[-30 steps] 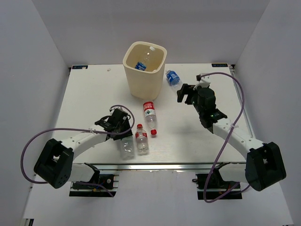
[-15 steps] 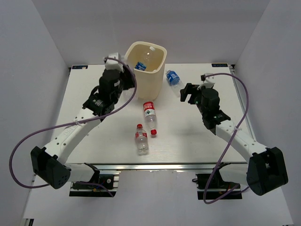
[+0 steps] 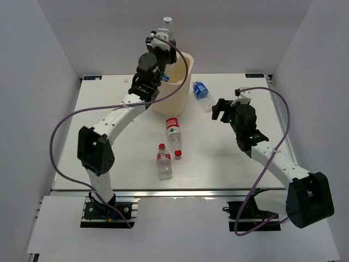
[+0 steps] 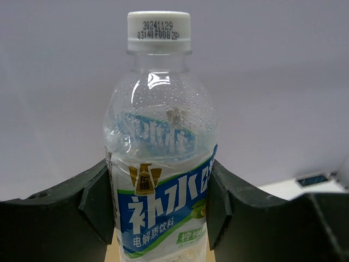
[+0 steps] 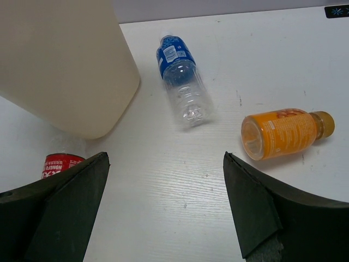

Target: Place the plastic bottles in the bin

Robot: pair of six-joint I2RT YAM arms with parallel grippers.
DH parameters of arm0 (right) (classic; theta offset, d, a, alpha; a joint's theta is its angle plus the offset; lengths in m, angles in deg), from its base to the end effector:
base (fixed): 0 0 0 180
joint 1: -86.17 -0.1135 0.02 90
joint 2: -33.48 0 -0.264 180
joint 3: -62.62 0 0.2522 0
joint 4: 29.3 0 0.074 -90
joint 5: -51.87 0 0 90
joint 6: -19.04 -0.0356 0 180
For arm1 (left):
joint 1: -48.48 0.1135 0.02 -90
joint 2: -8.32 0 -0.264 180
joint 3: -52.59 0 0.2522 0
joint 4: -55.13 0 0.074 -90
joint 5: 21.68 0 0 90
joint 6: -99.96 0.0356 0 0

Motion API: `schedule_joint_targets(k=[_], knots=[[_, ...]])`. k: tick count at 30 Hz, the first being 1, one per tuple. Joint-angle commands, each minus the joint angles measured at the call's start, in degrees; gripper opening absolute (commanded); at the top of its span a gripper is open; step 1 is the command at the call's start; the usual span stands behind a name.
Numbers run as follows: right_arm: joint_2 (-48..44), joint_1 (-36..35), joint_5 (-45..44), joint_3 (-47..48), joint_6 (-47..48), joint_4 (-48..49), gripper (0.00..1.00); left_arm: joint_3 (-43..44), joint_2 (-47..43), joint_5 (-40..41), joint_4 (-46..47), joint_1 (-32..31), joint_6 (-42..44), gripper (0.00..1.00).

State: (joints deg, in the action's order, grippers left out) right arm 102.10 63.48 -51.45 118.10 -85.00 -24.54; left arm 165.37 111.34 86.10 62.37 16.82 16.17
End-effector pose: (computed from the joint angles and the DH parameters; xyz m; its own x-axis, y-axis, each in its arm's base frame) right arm 0.2586 0.0992 0.2862 -0.1705 0.1846 -0.9679 -0.1275 0.9699 0.2074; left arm 0.3727 -0.2171 0.4450 0.2746 -0.0483 -0.9604 0.2229 0.9747 0.0147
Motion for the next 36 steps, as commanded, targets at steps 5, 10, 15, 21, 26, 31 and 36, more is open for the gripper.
schedule_joint_targets(k=[5,10,15,21,26,31,36], knots=[[-0.4,0.9,0.1,-0.6,2.4,4.0,0.89,1.3,9.3,-0.3,6.4,2.7,5.7,0.01],[-0.2,1.0,0.9,-0.5,2.2,3.8,0.89,4.0,15.7,2.3,1.9,4.8,2.4,0.00],[-0.2,1.1,1.0,-0.4,1.8,3.8,0.89,3.8,18.0,-0.3,-4.5,5.3,1.4,0.00],[0.4,1.1,1.6,-0.1,1.2,3.3,0.89,4.2,20.4,-2.0,-11.1,6.2,-1.0,0.00],[0.6,1.1,1.5,0.3,1.0,2.9,0.89,4.2,20.1,-2.8,-13.3,6.2,-1.1,0.55],[0.8,1.1,2.2,0.3,0.8,3.1,0.89,4.8,18.3,-3.7,-14.0,6.1,-1.4,0.71],[1.3,1.1,3.7,0.6,0.2,3.2,0.89,7.1,15.4,-5.4,-13.8,6.1,-3.1,0.98]])
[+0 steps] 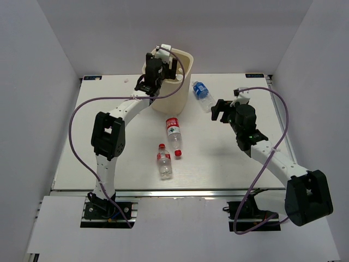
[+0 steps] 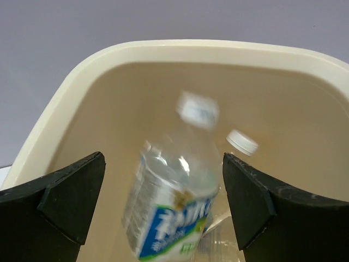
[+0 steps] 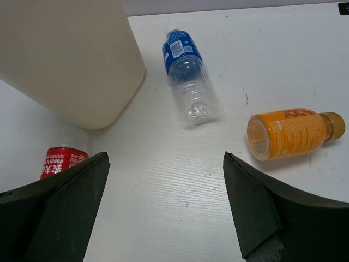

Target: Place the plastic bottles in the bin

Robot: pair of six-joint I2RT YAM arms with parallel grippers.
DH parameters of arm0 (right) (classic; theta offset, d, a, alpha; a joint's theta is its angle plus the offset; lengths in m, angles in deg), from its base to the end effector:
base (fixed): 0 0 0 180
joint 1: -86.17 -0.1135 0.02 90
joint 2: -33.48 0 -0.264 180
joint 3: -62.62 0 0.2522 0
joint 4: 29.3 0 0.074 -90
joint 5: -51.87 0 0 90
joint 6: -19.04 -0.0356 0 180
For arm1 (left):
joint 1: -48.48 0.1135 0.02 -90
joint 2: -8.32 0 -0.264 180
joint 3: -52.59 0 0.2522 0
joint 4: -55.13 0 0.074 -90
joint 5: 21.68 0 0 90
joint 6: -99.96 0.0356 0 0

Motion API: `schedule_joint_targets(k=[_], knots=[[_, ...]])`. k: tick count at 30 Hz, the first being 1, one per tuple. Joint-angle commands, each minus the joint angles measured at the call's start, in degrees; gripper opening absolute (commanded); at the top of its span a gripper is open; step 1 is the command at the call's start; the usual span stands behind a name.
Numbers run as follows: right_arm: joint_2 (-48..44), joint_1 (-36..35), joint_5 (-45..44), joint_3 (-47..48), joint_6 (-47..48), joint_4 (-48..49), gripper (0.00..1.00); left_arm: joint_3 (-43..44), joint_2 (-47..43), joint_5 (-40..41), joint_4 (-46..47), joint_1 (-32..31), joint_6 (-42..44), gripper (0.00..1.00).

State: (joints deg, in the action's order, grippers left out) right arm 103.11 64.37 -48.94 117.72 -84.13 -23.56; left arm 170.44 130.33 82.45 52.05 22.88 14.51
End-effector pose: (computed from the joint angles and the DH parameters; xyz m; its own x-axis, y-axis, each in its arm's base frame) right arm 0.2624 0.0978 0.2811 -0.1821 0.1682 -0.9688 -0.1553 0.9680 0.1973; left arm 0.4719 -0.2165 0.3054 -0.0974 0.1320 -0.9865 0.2090 0.9718 0.1094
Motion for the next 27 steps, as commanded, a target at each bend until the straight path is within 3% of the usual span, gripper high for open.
schedule_joint_targets(k=[1,6,11,16,19,23,27], knots=[[0.5,0.2,1.3,1.0,-0.7,2.1,0.89,2.6,-4.0,-1.7,-3.0,0.0,-1.6,0.98],[0.3,0.3,4.0,1.4,-0.5,2.2,0.89,10.8,-4.0,-2.2,-6.4,0.1,-3.2,0.98],[0.6,0.2,13.8,2.6,2.4,0.6,0.89,22.7,-3.4,-3.6,-10.0,0.0,-4.0,0.98],[3.4,-1.8,15.7,6.0,3.1,-3.2,0.89,24.0,-8.4,-1.4,-13.7,0.0,-6.7,0.98],[5.9,-5.3,15.3,7.1,2.8,-3.4,0.89,12.1,-18.4,2.5,-14.3,0.0,-10.0,0.98],[12.0,-12.8,9.7,10.0,2.5,-5.7,0.89,-21.1,-36.8,6.3,-10.3,0.0,-17.9,0.98],[17.4,-17.3,5.2,11.0,-1.0,-4.0,0.89,-43.7,-55.9,14.0,-8.6,0.0,-28.1,0.98]])
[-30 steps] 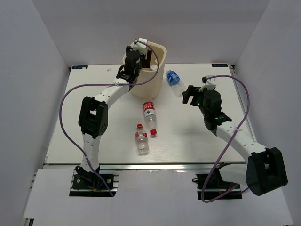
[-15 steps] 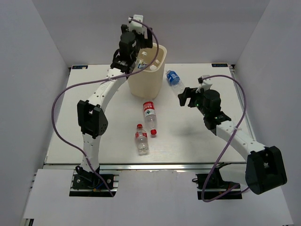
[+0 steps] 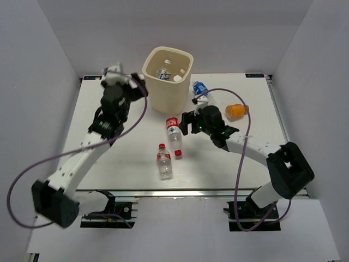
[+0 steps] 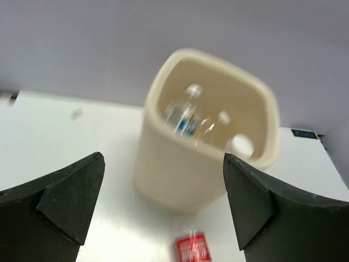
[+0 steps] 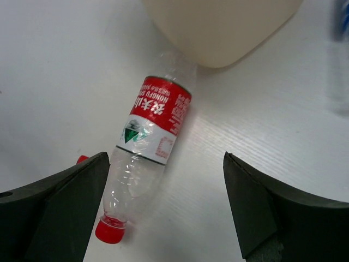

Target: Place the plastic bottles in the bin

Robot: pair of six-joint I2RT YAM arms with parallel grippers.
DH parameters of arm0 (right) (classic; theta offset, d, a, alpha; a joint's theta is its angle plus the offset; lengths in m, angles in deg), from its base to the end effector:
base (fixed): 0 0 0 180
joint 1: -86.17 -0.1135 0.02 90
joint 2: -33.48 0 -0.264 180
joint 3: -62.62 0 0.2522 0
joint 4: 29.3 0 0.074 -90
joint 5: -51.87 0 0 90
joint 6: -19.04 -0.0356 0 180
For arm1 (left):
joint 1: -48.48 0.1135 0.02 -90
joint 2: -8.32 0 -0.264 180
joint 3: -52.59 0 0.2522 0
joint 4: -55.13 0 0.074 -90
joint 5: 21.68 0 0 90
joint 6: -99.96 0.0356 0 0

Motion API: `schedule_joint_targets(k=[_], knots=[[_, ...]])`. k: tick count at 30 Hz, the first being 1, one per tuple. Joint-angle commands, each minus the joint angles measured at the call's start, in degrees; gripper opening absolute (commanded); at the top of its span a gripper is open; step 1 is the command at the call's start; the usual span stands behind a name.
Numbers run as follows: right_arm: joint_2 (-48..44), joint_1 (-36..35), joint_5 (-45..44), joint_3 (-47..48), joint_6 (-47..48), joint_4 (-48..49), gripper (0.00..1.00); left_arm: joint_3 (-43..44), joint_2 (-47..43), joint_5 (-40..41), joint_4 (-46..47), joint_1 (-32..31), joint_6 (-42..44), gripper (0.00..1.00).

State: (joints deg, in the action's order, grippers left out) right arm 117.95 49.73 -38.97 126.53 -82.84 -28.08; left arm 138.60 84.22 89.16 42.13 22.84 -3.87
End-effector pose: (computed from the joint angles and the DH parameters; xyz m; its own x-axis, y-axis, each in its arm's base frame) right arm 0.2691 0.1980 0.2514 -0.3807 -0.0252 -0.9244 -0.5155 0.8357 0.1895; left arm 0.2860 -0.1232 0.4084 -0.0642 -0.2170 -0.9741 0.0708 0.9726 -0.2213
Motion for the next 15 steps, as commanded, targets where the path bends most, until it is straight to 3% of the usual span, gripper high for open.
schedule_joint_targets(k=[1,5,10,15], knots=[[3.7,-3.5,-5.7,2.3,-2.4,2.7,0.89,-14.7,-11.6,8.6,0.3,0.1,-11.3,0.98],[10.4,-8.1,-10.4,3.9,-3.2,8.3,0.89,-23.0,-16.7,15.5,-9.4,0.1,-20.3,0.98],[17.7,-9.3,-11.0,6.1,-8.8,12.1,0.89,-30.0,-20.8,16.2,-11.2,0.2,-20.7,0.98],[22.8,-10.1,-13.9,8.5,-11.1,9.5,0.89,-29.4,-20.2,17.6,-12.0,0.2,-20.8,0.98]])
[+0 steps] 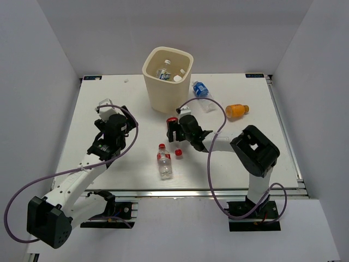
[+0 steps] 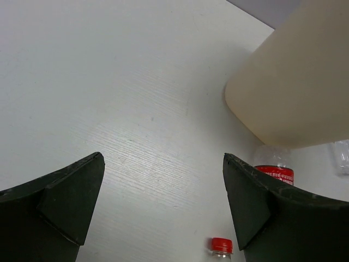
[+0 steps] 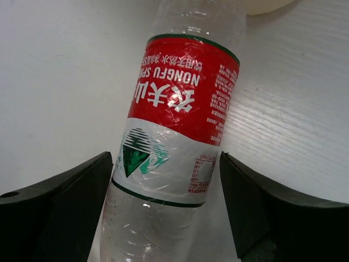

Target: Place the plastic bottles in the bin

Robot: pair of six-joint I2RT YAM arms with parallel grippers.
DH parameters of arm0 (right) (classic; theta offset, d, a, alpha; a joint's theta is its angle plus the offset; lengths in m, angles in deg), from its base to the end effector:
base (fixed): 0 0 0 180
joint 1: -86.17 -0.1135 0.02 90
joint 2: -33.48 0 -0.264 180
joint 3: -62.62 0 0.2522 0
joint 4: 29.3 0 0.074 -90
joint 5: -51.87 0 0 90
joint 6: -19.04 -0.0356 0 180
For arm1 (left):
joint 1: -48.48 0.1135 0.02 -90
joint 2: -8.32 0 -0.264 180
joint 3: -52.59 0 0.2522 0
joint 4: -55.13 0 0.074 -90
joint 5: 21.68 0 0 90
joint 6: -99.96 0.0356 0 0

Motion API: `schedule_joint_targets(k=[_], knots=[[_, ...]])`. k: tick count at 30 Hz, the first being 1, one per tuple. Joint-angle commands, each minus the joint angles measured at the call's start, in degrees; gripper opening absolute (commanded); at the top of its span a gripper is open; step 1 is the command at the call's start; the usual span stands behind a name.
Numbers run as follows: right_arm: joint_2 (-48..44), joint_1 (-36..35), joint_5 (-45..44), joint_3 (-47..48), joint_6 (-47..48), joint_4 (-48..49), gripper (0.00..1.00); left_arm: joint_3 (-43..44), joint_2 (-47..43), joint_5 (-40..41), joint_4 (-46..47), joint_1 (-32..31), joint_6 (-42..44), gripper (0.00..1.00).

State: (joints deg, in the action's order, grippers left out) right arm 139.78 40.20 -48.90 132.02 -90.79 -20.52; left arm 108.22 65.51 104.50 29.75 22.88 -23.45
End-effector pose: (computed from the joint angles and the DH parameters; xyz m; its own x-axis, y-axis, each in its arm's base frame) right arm 0.2772 0.2771 0.1641 -0.5089 -0.0470 -0.8595 -0.4455 0.8687 0.2163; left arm 0.2081 -0.0764 0.2820 -0.2718 -0.3626 -0.8914 -0.3300 0.9052 -0.2676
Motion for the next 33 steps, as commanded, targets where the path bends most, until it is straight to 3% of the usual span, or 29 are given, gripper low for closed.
schedule_joint_targets(k=[1,3,4,6,7,8,16,20,23,27,33], knots=[[1.4,-0.6,-6.3,3.1,-3.4,1.1,0.83,0.6,-1.3,2.0,0.8,0.1,-0.9,0.98],[0.8,-0.6,-8.9,2.3,-4.9,0.3,0.74,0.5,-0.3,2.8,0.5,0.1,-0.9,0.98],[-1.1,-0.6,-10.3,0.5,-4.9,0.7,0.58,0.7,0.0,3.4,0.5,0.1,-0.9,0.98],[-3.9,-0.6,-11.7,-2.1,-4.5,3.6,0.41,0.9,1.1,3.3,0.5,0.1,-0.8,0.98],[-5.6,-0.6,-11.9,-4.5,-3.8,4.4,0.28,1.0,1.3,3.2,0.5,0.1,-0.7,0.98],[-9.5,-0.6,-12.3,-5.5,-2.9,4.5,0.26,1.4,1.6,3.1,0.9,0.1,-0.3,0.98],[-32.3,-0.3,-23.2,-9.5,5.8,0.1,0.29,2.5,4.4,2.2,5.2,0.4,1.0,0.98],[-35.1,2.0,-17.6,-2.4,16.0,4.3,0.30,4.5,8.1,2.3,3.4,1.3,0.7,0.98],[-30.8,4.0,-10.3,7.2,23.8,7.5,0.30,4.9,9.5,0.4,3.0,1.7,0.5,0.98],[-18.1,7.5,4.1,23.0,27.8,9.9,0.30,2.8,8.8,-2.2,5.3,2.1,0.9,0.98],[1.8,9.6,12.1,47.5,31.4,17.3,0.32,2.3,8.1,-2.1,4.7,2.9,1.0,0.98]])
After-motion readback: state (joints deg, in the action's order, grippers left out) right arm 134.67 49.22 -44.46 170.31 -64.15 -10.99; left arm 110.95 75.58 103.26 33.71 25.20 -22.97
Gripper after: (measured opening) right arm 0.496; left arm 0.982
